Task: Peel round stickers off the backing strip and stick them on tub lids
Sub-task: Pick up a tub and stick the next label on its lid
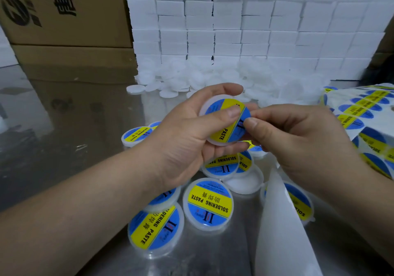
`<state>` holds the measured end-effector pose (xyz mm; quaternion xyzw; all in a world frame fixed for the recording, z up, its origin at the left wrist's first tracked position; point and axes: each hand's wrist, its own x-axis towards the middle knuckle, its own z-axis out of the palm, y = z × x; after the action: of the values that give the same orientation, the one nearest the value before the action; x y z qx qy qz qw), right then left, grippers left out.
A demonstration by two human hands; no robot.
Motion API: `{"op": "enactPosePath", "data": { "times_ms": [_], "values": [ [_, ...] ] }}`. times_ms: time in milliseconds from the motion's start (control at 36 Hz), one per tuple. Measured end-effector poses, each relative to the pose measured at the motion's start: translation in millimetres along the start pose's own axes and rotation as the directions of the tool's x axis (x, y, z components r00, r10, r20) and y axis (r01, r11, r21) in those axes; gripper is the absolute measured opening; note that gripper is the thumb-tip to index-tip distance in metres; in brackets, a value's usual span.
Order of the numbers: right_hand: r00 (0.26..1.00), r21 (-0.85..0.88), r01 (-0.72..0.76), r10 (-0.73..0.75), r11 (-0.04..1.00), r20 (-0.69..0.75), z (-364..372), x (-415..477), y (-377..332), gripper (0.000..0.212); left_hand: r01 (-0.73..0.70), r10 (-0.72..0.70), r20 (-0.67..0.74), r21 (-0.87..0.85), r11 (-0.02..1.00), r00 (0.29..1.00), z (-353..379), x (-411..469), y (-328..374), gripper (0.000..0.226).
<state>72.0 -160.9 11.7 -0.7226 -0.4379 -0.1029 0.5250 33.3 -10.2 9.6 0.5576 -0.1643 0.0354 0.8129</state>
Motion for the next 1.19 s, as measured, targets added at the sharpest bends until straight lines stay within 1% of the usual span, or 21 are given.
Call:
{"op": "enactPosePath", "data": {
  "times_ms": [194, 389, 472, 500, 583, 639, 722, 861, 1028, 1139, 1194],
  "values": [
    [0.998, -0.04, -0.055, 0.053, 0.998, -0.041, 0.2, 1.9, 2.1, 0.023, -0.038, 0.039, -0.025, 0.038, 0.999, 0.999, 2.1, 0.1, -0.9, 0.032],
    [0.995, -0.092, -0.056, 0.048, 0.994, -0.082, 0.2, 0.5, 2.9, 0.017, -0.054, 0.055, -0.023, 0.065, 0.996, 0.998, 2.8, -1.3, -1.6, 0.028],
    [0.996, -0.068, -0.055, 0.05, 0.996, -0.071, 0.1, 0.3, 2.7, 0.009, -0.063, 0.065, -0.024, 0.076, 0.995, 0.998, 3.1, -1.8, -2.1, 0.028],
    [0.997, -0.059, -0.046, 0.042, 0.997, -0.063, 0.0, 0.2, 3.2, 0.013, -0.066, 0.068, -0.027, 0.081, 0.995, 0.997, 3.3, -1.9, -2.4, 0.028],
    [0.997, -0.075, -0.046, 0.042, 0.996, -0.058, 0.8, 0.2, 2.7, 0.034, -0.077, 0.081, -0.034, 0.099, 0.992, 0.996, 4.3, -2.1, -3.5, 0.027],
    [0.997, -0.095, -0.054, 0.048, 0.994, -0.063, 1.0, 0.2, 1.5, 0.037, -0.084, 0.088, -0.041, 0.11, 0.99, 0.995, 5.1, -2.5, -3.9, 0.025],
    [0.995, -0.117, -0.071, 0.063, 0.991, -0.071, 1.0, 0.4, 0.7, 0.036, -0.097, 0.105, -0.053, 0.135, 0.986, 0.993, 5.5, -2.9, -4.6, 0.02],
    [0.993, -0.13, -0.092, 0.082, 0.987, -0.08, 0.9, 0.5, 0.7, 0.029, -0.119, 0.133, -0.065, 0.187, 0.975, 0.989, 7.0, -3.8, -5.6, 0.025],
    [0.993, -0.152, -0.093, 0.082, 0.984, -0.081, 0.5, 0.3, 1.9, 0.034, -0.14, 0.162, -0.066, 0.252, 0.957, 0.985, 7.4, -4.6, -6.1, 0.029],
    [0.99, -0.158, -0.123, 0.11, 0.98, -0.09, 1.1, 0.4, 2.0, 0.027, -0.184, 0.216, -0.061, 0.338, 0.923, 0.974, 8.0, -6.1, -7.9, 0.031],
    [0.988, -0.152, -0.136, 0.122, 0.979, -0.097, 1.3, 0.3, 1.2, 0.024, -0.212, 0.25, -0.053, 0.383, 0.899, 0.967, 9.0, -7.3, -8.3, 0.028]
  ]
}}
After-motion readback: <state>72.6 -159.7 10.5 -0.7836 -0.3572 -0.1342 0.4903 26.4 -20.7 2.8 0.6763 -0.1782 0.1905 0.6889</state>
